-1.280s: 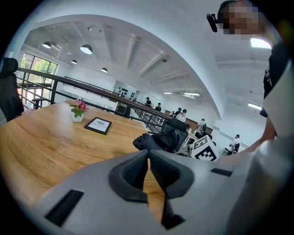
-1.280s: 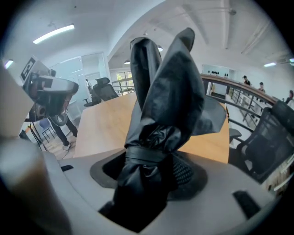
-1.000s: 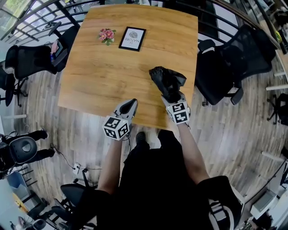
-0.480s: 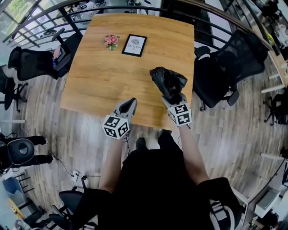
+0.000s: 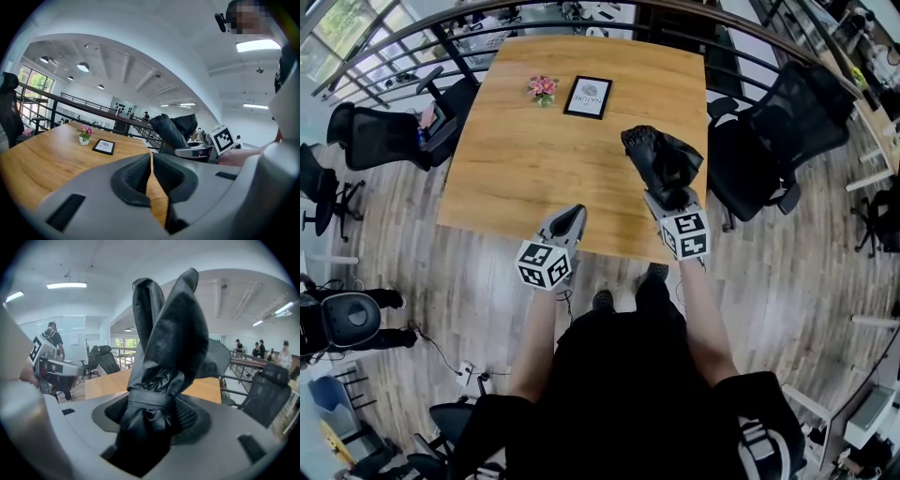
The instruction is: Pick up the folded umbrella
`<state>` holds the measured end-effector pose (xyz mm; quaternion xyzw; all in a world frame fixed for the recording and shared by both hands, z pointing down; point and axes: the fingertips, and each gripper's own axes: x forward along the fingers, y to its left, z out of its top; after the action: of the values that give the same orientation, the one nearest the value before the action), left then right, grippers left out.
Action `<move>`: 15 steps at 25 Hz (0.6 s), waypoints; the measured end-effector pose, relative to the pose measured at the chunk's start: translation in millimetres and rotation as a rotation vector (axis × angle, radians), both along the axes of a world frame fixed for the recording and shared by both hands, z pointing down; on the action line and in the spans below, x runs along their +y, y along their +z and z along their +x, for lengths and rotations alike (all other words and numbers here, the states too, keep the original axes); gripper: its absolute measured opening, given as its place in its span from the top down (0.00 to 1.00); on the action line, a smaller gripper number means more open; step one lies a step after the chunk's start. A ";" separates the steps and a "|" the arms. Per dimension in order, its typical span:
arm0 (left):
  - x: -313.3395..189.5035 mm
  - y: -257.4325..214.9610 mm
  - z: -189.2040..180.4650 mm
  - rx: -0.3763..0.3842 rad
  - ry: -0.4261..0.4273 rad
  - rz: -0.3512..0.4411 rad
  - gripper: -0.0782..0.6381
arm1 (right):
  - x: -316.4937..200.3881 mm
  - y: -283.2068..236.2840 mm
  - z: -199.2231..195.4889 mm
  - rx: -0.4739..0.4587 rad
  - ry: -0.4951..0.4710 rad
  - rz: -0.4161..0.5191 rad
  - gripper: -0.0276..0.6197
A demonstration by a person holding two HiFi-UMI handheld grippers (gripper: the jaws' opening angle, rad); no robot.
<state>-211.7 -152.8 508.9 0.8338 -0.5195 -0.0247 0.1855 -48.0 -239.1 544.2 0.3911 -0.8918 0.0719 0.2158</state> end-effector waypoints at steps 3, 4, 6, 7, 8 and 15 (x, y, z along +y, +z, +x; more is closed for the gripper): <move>7.9 -1.4 -5.0 -0.004 0.005 0.010 0.85 | 9.0 -5.2 -5.4 -0.006 0.002 0.016 0.54; 10.3 -2.3 -5.9 -0.006 0.007 0.013 0.85 | 11.7 -6.9 -6.3 -0.010 0.004 0.019 0.54; 16.3 -4.9 -7.3 -0.008 0.010 0.018 0.84 | 18.0 -10.6 -7.0 -0.017 0.008 0.027 0.54; 19.4 -6.4 -8.2 -0.009 0.011 0.020 0.85 | 21.1 -12.5 -7.2 -0.018 0.011 0.033 0.54; 22.4 -7.6 -9.3 -0.009 0.013 0.023 0.85 | 23.8 -14.4 -7.4 -0.017 0.012 0.042 0.54; 37.7 -10.3 -12.4 -0.012 0.021 0.034 0.84 | 37.4 -23.6 -10.6 0.000 0.013 0.097 0.54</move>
<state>-224.2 -115.1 498.6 0.8422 -0.5115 -0.0267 0.1683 -58.6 -201.7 520.6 0.4071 -0.8916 0.0300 0.1961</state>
